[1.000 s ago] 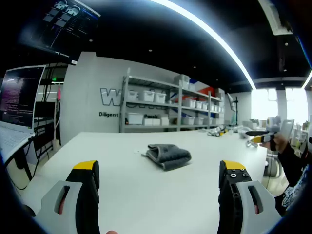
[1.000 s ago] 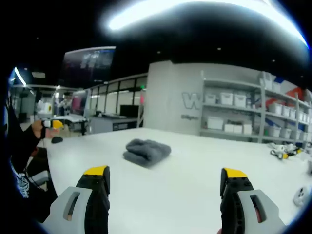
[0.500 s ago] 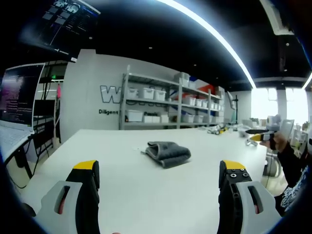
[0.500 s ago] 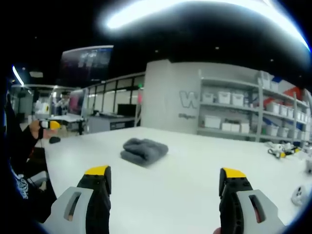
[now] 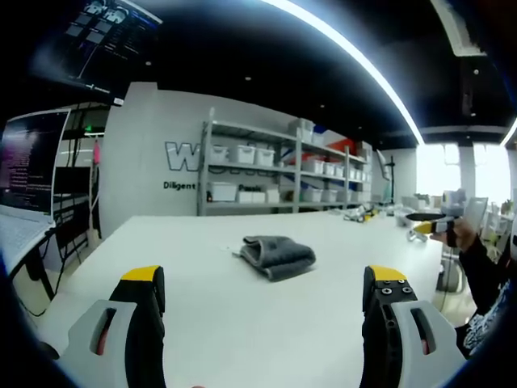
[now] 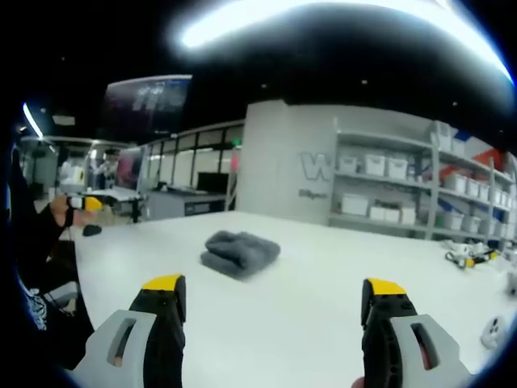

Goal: Open the folded towel by lifting each exposed corner and separating the folded layers until the towel lies flat within the target outline without major curled edges

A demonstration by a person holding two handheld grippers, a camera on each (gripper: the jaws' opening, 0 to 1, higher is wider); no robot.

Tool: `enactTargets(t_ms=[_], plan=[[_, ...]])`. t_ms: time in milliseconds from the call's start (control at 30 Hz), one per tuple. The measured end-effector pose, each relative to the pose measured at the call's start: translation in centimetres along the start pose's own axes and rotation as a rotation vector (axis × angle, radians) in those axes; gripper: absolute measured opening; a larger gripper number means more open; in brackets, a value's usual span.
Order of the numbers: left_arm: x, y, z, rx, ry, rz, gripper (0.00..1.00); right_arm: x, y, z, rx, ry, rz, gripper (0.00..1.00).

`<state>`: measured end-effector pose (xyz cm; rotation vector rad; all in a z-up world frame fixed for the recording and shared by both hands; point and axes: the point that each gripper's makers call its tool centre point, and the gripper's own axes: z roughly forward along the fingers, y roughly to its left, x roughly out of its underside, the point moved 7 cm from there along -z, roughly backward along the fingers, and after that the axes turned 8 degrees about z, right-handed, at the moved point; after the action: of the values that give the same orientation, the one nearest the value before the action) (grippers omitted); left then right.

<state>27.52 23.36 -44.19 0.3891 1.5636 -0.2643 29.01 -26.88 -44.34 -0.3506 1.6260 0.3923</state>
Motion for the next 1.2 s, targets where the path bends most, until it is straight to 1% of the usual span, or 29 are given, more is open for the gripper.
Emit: enactTargets(t_ms=[167, 367, 567, 767, 833, 967, 1100, 1200], plan=[[-0.2, 0.1, 0.7, -0.005, 0.009, 0.009, 0.99, 0.1, -0.4, 0.3, 0.009, 0.012, -0.004, 0.9], [-0.8, 0.0, 1.2, 0.011, 0.003, 0.019, 0.99, -0.3, -0.7, 0.5, 0.012, 0.014, -0.004, 0.9], [-1.6, 0.0, 1.8, 0.018, 0.02, 0.044, 1.0, -1.6, -0.9, 0.8, 0.01, 0.004, -0.024, 0.9], [-2.2, 0.1, 2.6, 0.026, 0.02, 0.06, 1.0, -2.6, -0.8, 1.3, 0.008, 0.001, -0.043, 0.9], [-2.3, 0.2, 2.9, 0.038, 0.023, 0.058, 0.99, -3.0, -0.8, 1.5, 0.005, -0.003, -0.05, 0.9], [-3.2, 0.3, 3.3, 0.049, 0.021, 0.039, 0.99, -3.6, -1.1, 1.9, 0.007, -0.001, -0.06, 0.9], [-4.2, 0.2, 3.5, 0.048, 0.006, 0.052, 0.99, -4.3, -1.0, 2.1, 0.005, -0.003, -0.068, 0.9], [-4.6, 0.0, 3.8, 0.061, 0.006, 0.061, 0.98, -4.6, -0.9, 2.3, 0.002, 0.0, -0.075, 0.9]])
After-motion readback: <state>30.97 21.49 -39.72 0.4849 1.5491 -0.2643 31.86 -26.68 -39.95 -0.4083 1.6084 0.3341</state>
